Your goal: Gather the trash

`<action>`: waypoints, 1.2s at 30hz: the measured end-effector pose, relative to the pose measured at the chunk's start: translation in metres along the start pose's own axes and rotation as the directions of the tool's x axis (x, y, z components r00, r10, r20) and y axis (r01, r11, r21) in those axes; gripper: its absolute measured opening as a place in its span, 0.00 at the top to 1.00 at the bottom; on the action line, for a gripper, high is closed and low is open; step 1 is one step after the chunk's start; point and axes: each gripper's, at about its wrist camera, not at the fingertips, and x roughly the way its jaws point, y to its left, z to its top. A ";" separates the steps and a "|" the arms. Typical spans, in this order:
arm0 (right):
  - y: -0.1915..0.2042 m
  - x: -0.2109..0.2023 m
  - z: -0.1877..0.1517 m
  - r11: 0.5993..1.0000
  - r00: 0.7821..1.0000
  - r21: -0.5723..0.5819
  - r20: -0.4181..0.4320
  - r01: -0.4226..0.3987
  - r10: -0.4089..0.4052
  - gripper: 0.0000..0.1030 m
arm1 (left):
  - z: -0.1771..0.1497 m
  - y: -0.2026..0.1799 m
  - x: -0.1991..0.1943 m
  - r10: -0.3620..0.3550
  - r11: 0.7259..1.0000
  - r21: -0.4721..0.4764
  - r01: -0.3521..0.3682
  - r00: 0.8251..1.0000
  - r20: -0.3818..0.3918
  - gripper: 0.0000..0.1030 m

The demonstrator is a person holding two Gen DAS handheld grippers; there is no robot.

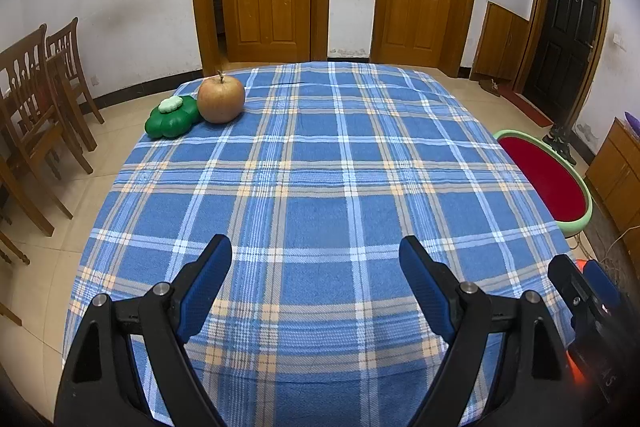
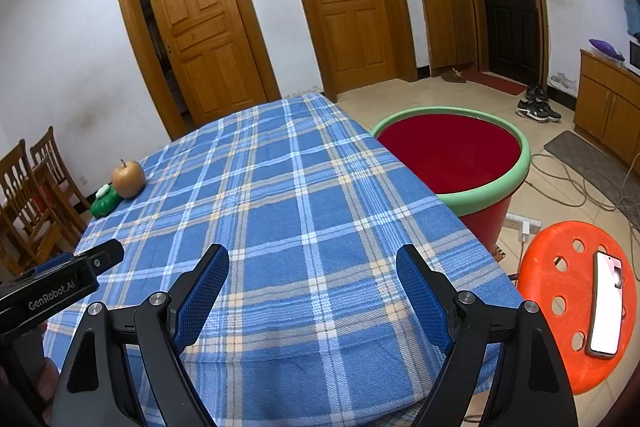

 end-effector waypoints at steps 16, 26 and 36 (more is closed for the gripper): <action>0.003 -0.004 0.003 1.000 1.000 -0.007 0.008 -0.004 0.004 0.16 | 0.005 0.000 -0.008 -0.006 1.000 -0.004 0.006 1.000 0.018 0.17; 0.005 -0.007 0.005 1.000 1.000 -0.013 0.020 -0.005 0.005 0.16 | 0.006 0.001 -0.011 -0.008 1.000 -0.008 0.009 1.000 0.027 0.17; 0.004 -0.007 0.004 1.000 1.000 -0.011 0.017 -0.004 0.004 0.16 | 0.006 0.002 -0.013 -0.009 1.000 -0.009 0.009 1.000 0.028 0.17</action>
